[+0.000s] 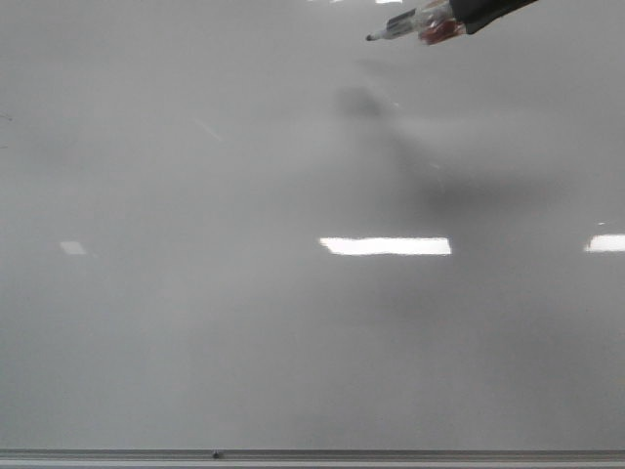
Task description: Write number 8 on whiteboard
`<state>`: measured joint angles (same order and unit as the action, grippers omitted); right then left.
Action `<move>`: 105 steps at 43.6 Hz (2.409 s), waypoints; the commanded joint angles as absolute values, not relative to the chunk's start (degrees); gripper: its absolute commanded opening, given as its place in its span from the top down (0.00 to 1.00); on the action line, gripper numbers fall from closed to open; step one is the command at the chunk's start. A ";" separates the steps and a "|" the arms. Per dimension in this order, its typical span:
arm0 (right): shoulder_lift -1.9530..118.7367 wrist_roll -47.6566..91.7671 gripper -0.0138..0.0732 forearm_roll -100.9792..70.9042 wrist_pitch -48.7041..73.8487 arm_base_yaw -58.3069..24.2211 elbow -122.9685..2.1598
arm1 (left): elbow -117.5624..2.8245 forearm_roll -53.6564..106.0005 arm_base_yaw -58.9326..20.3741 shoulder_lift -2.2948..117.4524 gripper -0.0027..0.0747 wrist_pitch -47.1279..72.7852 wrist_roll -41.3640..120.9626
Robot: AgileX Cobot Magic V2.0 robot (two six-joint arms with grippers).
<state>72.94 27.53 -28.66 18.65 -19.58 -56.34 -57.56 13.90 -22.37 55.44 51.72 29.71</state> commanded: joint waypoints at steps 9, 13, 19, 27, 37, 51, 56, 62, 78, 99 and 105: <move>79.33 28.44 0.96 -29.61 15.55 -20.53 -63.19 | -58.92 15.48 -22.10 54.88 0.47 47.94 29.03; 82.13 30.54 0.96 -28.58 21.60 -21.32 -65.24 | -58.92 15.61 -22.10 54.88 0.47 47.94 29.03; 80.60 27.59 0.95 -26.94 23.57 -17.88 -64.33 | -58.92 15.61 -22.10 54.88 0.47 47.94 29.03; 78.00 27.35 0.95 -26.89 23.02 -15.65 -57.72 | -58.92 15.61 -22.10 54.88 0.47 48.17 29.03; 81.86 27.35 0.95 -26.95 15.89 -23.50 -55.95 | -58.92 16.29 -22.10 54.88 0.47 48.17 29.03; 81.11 27.35 0.95 -26.95 18.13 -17.93 -61.99 | -58.92 16.44 -22.10 54.88 0.47 48.17 29.03; 80.77 27.35 0.95 -26.95 18.01 -17.59 -63.26 | -58.92 16.44 -22.10 54.88 0.47 48.06 29.03; 79.65 27.97 0.95 -26.95 21.03 -19.73 -64.91 | -58.92 16.63 -22.10 54.88 0.47 47.27 29.13; 65.70 47.40 0.95 -28.48 55.88 -24.36 -64.01 | -58.92 31.41 -25.71 58.42 0.46 51.75 52.21; 62.77 57.27 0.95 -34.63 64.87 -24.36 -64.01 | -68.20 36.35 -43.15 74.49 0.46 49.86 58.07; 62.77 57.27 0.95 -34.63 64.81 -24.36 -64.01 | -70.35 36.35 -45.39 77.72 0.46 49.37 58.07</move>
<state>63.78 56.38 -31.86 66.07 -24.33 -62.51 -67.39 33.64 -44.04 77.69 51.67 57.98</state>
